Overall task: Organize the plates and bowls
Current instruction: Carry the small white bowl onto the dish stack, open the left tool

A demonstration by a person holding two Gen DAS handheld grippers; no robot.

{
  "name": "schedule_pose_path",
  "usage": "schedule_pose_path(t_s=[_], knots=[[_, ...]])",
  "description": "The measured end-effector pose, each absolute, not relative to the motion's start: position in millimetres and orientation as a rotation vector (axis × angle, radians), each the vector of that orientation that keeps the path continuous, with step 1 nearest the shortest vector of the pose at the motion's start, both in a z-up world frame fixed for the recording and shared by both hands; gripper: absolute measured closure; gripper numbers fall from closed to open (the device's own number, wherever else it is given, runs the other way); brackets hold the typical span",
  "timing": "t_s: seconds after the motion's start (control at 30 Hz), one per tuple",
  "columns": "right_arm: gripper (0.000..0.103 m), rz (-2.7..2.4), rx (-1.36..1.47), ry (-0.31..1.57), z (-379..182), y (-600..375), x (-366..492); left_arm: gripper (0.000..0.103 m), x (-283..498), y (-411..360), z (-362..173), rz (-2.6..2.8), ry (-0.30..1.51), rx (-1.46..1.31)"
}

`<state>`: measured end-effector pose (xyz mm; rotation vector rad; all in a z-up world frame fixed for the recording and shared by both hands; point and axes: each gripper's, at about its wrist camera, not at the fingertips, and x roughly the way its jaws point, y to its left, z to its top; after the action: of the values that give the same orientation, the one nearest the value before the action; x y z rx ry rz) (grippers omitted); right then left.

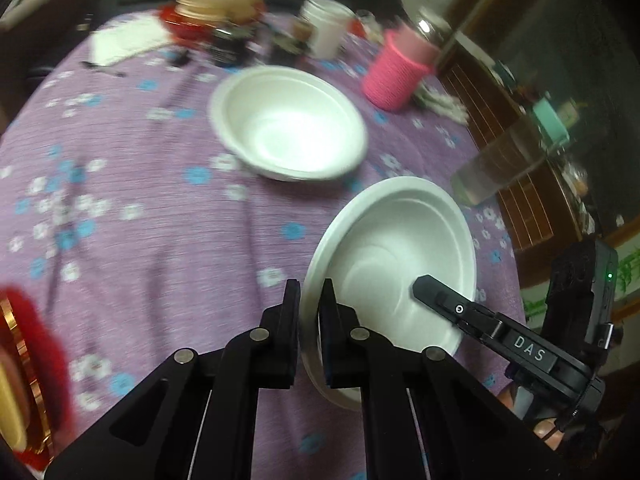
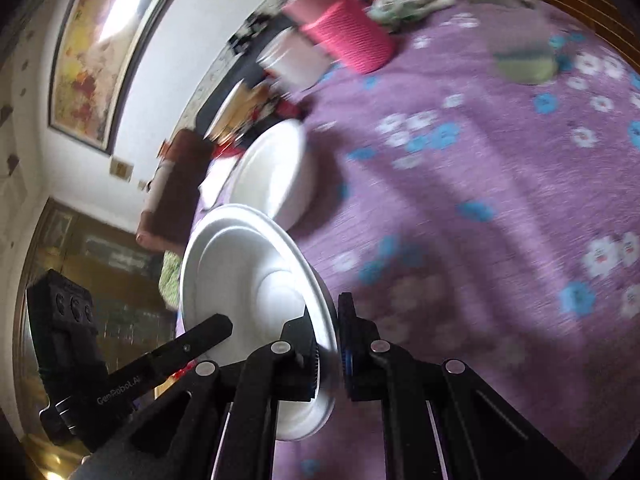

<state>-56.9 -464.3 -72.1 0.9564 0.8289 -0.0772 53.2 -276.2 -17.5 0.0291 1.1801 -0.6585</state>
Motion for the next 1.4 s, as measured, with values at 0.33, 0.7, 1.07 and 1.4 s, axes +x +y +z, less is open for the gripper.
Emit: schedule_pose_path(t_s=[0.33,0.7,1.07,1.4], knots=[[0.094,0.153,0.777,0.891,-19.7,-337.0,-8.9,0.096,34.4,-131.8,28.2,-0.443,1.003,-0.044],[0.095,0.385,0.568,0.945,19.2,-170.5,37.9,0.095,23.0,22.9,34.2,-0.171,0.928,-0.169],[0.090,0.335,0.390,0.970,-4.3,-88.2,58.7,0.094,43.2,63.4,-14.8,-0.096,1.016,-0.195],[0.070,0.301,0.325,0.886,-4.9,-89.5,55.5,0.092,47.2,78.8,-29.1,-0.026,1.042,-0.177]])
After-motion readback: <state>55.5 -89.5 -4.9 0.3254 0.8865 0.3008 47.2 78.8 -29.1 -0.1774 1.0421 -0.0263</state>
